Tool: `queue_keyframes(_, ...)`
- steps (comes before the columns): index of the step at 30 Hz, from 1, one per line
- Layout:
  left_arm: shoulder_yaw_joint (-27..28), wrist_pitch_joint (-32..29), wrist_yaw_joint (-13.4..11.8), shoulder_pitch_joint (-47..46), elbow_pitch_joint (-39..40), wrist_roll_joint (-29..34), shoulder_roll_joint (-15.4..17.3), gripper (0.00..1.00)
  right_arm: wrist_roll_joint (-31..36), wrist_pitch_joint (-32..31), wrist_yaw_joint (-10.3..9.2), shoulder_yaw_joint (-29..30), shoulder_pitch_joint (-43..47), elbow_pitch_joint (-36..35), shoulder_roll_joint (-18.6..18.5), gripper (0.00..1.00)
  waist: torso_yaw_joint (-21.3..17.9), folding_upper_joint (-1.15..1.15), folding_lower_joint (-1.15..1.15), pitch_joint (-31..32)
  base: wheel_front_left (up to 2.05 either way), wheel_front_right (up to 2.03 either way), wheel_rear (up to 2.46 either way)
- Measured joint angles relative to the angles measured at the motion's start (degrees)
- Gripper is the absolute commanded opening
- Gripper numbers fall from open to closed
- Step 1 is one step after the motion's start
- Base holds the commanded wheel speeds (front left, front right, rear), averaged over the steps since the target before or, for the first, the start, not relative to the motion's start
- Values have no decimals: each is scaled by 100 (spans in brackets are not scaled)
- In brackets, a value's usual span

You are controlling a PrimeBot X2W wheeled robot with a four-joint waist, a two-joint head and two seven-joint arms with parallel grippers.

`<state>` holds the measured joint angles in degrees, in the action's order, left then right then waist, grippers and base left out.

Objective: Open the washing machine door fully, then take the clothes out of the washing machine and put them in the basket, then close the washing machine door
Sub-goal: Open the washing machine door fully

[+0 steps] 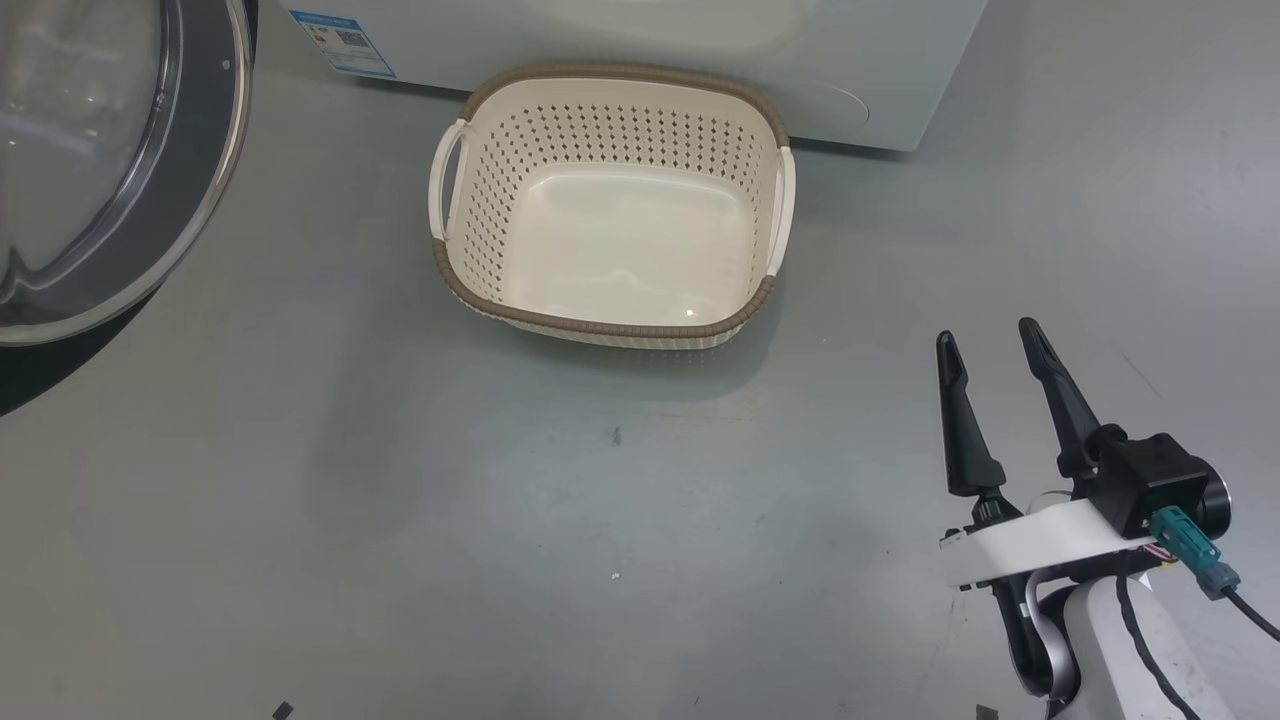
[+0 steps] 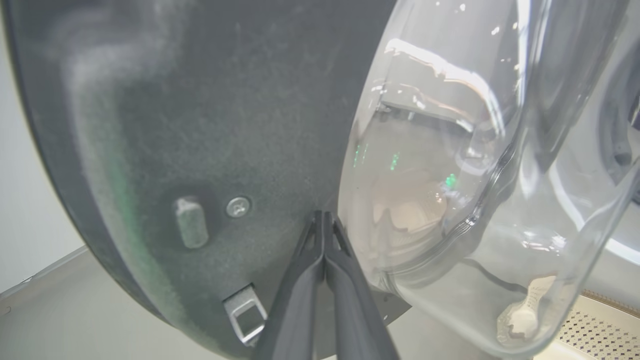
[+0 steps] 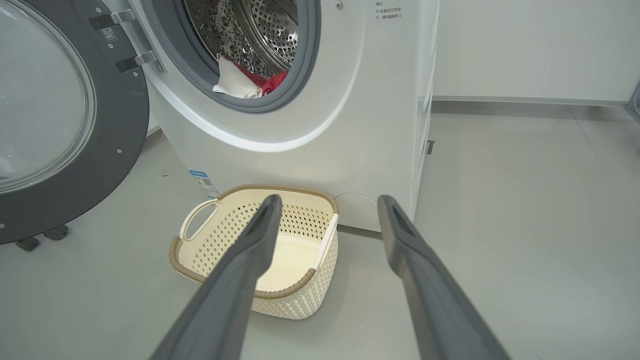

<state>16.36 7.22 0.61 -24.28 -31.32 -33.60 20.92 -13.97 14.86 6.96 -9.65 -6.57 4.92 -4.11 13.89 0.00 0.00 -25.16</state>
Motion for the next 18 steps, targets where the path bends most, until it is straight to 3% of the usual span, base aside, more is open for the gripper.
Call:
queue_keyframes(11,-365,302,203,-55,-355,248,-43,0,-12,0,1,81,-46,169,12,100,22,0,0,316,0,0,0)
queue_keyframes(18,-690,431,324,-22,-366,444,-255,0,-96,0,1,154,-55,248,42,100,10,0,0,707,0,0,0)
